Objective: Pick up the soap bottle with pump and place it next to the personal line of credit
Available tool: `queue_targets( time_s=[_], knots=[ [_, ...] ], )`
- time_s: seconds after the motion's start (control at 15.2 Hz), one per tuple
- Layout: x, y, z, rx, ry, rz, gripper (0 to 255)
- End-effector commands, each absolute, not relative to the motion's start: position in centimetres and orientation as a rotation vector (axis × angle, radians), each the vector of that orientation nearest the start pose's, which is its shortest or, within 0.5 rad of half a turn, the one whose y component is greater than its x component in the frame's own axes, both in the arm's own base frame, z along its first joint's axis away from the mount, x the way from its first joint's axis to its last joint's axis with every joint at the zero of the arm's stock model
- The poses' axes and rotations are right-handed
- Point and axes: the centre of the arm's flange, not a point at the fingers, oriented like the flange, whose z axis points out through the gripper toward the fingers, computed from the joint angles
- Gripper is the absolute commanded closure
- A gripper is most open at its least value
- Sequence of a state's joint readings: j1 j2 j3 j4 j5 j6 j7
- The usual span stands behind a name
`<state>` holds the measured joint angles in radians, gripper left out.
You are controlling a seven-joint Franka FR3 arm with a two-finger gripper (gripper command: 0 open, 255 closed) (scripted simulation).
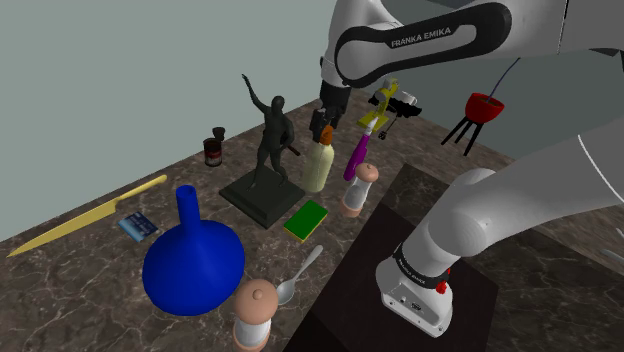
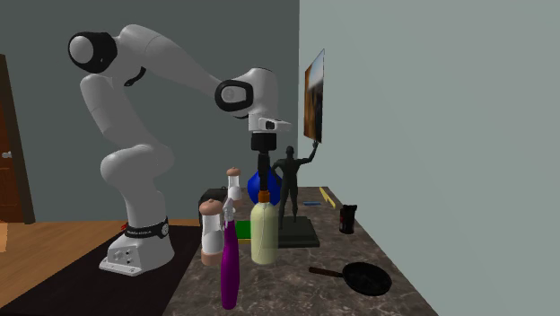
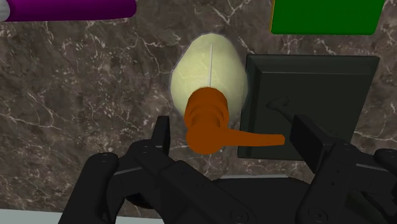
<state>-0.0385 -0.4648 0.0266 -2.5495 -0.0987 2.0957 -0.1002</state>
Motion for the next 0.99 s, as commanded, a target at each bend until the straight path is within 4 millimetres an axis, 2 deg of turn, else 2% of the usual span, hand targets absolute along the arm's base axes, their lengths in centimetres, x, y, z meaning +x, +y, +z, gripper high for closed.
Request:
queue_targets(
  time_s=[0.0,0.07,0.66,0.92],
  knots=[
    [39.6,-0.9,43.0,-3.232,-0.218,-0.008,0],
    [39.6,-0.9,43.0,-3.232,-0.218,-0.008,255],
    [39.6,-0.9,43.0,-3.232,-0.218,-0.008,255],
    [39.6,-0.9,45.1,-3.232,-0.218,-0.008,255]
  ],
)
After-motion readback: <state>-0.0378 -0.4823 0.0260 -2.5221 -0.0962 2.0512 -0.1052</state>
